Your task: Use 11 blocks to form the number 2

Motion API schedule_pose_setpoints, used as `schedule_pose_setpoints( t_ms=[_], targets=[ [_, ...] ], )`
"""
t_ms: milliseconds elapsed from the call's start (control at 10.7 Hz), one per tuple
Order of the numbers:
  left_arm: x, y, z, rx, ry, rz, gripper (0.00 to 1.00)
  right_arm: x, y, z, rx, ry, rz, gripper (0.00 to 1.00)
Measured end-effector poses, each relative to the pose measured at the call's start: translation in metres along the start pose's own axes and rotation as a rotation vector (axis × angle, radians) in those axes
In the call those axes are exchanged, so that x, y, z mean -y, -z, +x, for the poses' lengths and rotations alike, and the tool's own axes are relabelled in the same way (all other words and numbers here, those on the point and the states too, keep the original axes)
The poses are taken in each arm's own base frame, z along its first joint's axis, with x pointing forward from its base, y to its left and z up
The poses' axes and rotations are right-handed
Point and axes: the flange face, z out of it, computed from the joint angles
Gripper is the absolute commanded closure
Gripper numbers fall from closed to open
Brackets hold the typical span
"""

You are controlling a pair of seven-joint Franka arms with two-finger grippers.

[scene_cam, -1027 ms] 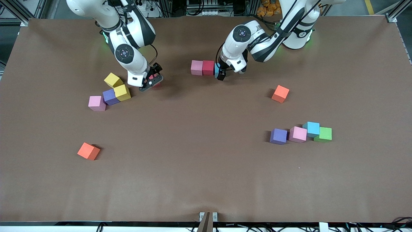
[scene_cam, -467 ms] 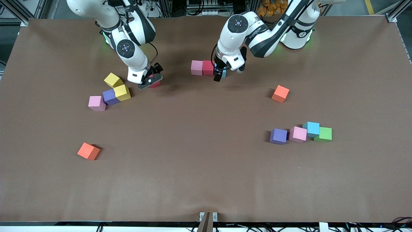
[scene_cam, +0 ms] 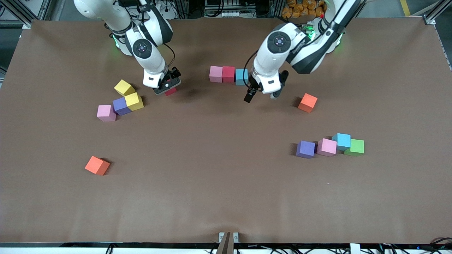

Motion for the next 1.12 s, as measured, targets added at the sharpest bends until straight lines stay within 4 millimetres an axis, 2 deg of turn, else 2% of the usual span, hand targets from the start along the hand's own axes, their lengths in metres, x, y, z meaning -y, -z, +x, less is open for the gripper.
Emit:
schedule_pose_setpoints(
  t_ms=[187,280,373,560,653,840,933,1120],
  targets=[
    [0.002,-0.002,0.015,-0.005,-0.198,0.037,0.0,-0.002,-0.004,-0.001,-0.009,-0.001,-0.007,0.53],
    [0.003,-0.002,0.031,-0.004,-0.281,0.056,0.0,-0.002,-0.005,-0.001,-0.008,-0.002,-0.011,0.66],
    [0.002,-0.001,0.049,-0.001,-0.341,0.067,0.0,-0.002,-0.005,-0.001,-0.01,-0.002,-0.011,0.75],
    [0.002,0.002,0.078,0.004,-0.458,0.078,0.0,-0.002,-0.004,0.0,-0.013,0.0,-0.011,0.82],
    [0.003,0.004,0.085,0.004,-0.519,0.08,0.0,-0.001,-0.002,0.002,-0.022,0.0,-0.009,0.83],
    [0.005,0.011,0.092,-0.007,-0.611,0.089,0.0,0.002,0.009,0.015,-0.062,0.001,-0.005,0.83],
    [0.006,0.016,0.102,-0.014,-0.654,0.089,0.0,0.004,0.018,0.024,-0.086,-0.011,-0.001,0.83],
    [0.012,0.022,0.137,-0.011,-0.783,0.103,0.0,0.011,0.034,0.043,-0.129,-0.072,0.007,0.83]
  ],
)
